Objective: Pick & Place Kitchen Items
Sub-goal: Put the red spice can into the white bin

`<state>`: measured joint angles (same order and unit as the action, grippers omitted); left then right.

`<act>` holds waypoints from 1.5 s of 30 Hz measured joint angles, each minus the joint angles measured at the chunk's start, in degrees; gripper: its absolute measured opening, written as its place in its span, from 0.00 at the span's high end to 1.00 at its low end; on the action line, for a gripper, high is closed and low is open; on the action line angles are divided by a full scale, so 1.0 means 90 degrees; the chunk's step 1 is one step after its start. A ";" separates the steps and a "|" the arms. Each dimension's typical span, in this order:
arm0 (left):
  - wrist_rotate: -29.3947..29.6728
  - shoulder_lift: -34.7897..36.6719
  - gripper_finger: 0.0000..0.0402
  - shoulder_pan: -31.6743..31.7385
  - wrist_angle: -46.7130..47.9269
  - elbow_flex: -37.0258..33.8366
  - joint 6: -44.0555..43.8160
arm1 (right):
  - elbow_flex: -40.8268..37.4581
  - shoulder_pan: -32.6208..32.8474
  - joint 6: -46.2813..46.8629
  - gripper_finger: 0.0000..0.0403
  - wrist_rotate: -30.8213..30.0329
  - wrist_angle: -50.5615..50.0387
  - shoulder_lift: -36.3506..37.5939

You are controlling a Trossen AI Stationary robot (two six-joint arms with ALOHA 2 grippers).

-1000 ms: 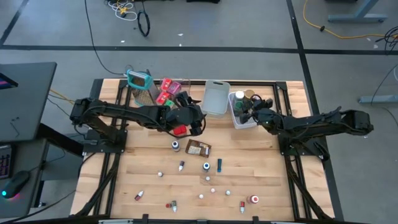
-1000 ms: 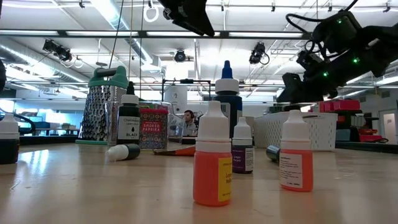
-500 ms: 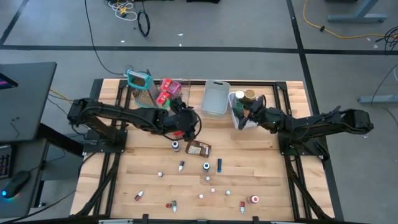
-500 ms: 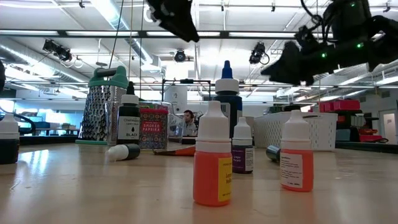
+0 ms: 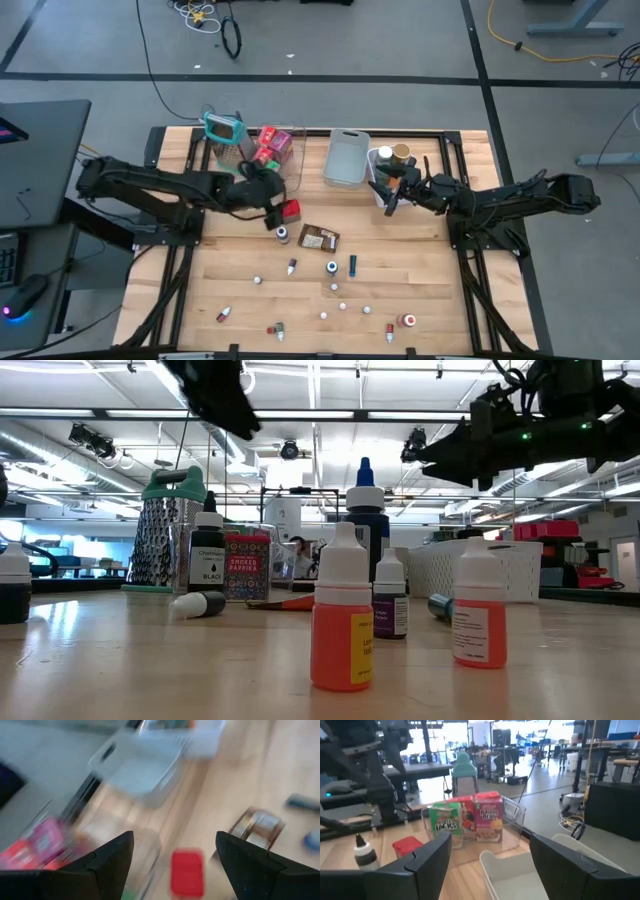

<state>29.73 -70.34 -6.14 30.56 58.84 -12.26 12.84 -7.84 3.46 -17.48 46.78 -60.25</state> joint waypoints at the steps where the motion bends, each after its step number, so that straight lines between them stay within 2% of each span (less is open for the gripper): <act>1: -0.0183 0.0161 0.28 0.0001 -0.0579 -0.0348 0.0122 | -0.0005 0.0000 -0.0002 0.31 0.0000 0.0017 -0.0009; 5: -0.0920 0.0430 0.28 0.0003 -0.2498 -0.1490 0.0302 | -0.0002 -0.0018 0.0002 0.31 -0.0006 0.0144 -0.0076; 8: -0.1278 0.0443 0.28 -0.0010 -0.3388 -0.1960 0.0045 | -0.0003 -0.0024 0.0061 0.31 0.0028 0.0157 -0.0129; 11: -0.1377 0.0439 0.28 -0.0028 -0.3723 -0.2268 -0.0261 | 0.0003 -0.0024 0.0059 0.31 0.0051 0.0188 -0.0184; 21: -0.0866 0.0424 0.28 -0.0028 -0.3045 -0.2363 -0.0079 | -0.0002 -0.0024 0.0058 0.31 0.0049 0.0226 -0.0262; 26: -0.0433 0.0404 0.30 -0.0012 -0.3066 -0.2362 -0.0378 | -0.0002 -0.0024 0.0056 0.31 0.0049 0.0262 -0.0262; 32: -0.1191 0.0400 0.36 0.0170 -0.2579 -0.1671 -0.0013 | -0.0002 -0.0024 0.0054 0.31 0.0049 0.0479 -0.0262; 38: -0.1450 0.0400 0.42 0.0342 -0.2112 -0.1003 0.0521 | -0.0002 -0.0024 0.0017 0.31 0.0046 0.0597 -0.0262; 45: -0.1654 -0.0497 0.45 0.0446 -0.1979 -0.0673 0.0717 | -0.0002 -0.0024 0.0017 0.31 0.0047 0.0716 -0.0262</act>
<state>14.84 -74.81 -2.13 12.75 52.79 -5.81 12.82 -8.05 3.62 -17.05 53.23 -62.61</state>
